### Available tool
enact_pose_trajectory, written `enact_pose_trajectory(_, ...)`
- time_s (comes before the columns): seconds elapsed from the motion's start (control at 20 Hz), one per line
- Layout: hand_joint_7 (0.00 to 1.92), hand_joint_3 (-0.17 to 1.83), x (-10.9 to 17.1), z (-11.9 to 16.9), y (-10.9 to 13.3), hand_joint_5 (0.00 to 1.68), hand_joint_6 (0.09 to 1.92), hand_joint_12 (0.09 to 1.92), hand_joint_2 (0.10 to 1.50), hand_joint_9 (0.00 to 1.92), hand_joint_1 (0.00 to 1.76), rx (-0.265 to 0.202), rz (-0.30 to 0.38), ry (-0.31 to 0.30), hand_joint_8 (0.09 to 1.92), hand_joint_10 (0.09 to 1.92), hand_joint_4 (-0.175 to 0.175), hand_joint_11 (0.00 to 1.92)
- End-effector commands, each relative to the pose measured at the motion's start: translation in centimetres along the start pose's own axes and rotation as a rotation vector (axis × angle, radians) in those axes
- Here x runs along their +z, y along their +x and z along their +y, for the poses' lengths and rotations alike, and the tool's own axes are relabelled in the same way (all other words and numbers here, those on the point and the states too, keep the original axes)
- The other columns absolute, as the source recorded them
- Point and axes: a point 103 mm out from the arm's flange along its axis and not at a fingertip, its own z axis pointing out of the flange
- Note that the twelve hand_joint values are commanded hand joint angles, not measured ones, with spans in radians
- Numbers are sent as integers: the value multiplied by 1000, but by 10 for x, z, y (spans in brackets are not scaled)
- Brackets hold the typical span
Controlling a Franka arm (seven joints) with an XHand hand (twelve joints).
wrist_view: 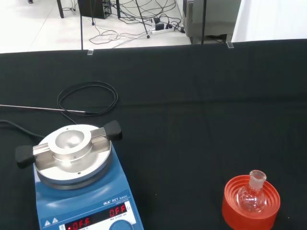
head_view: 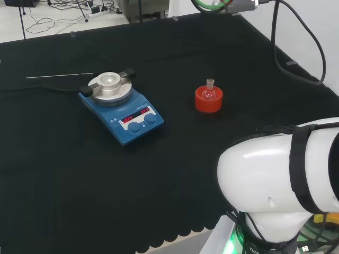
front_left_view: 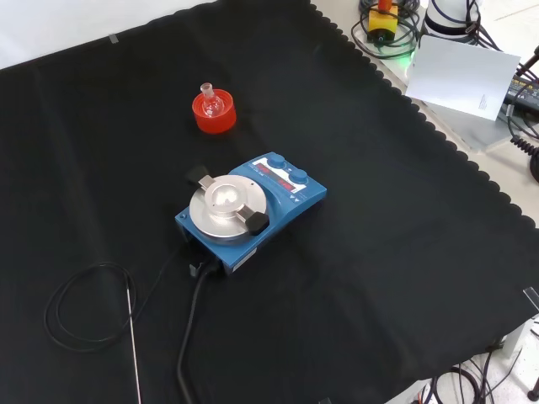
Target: Pick up the round-bottom flask.
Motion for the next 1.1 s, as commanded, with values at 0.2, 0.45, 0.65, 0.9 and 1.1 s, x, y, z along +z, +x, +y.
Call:
enact_pose_trajectory(0.2, 100, 458, 1, 0, 9, 401, 195, 1385, 1100, 244, 352, 1, -11, -6, 655, 717, -22, 141)
enact_pose_trajectory(0.45, 87, 416, 3, 5, 5, 404, 199, 1390, 1124, 223, 334, 7, -7, -4, 637, 701, -22, 118)
enact_pose_trajectory(0.65, 95, 406, 13, 16, -1, 406, 201, 1390, 1126, 229, 340, 28, 0, 8, 638, 701, -22, 120)
enact_pose_trajectory(0.9, 101, 393, 33, 38, -8, 410, 204, 1391, 1126, 236, 354, 64, 27, 21, 636, 699, -24, 127)
enact_pose_trajectory(1.1, 102, 386, 51, 55, -18, 415, 206, 1390, 1126, 240, 361, 93, 56, 34, 635, 698, -25, 130)
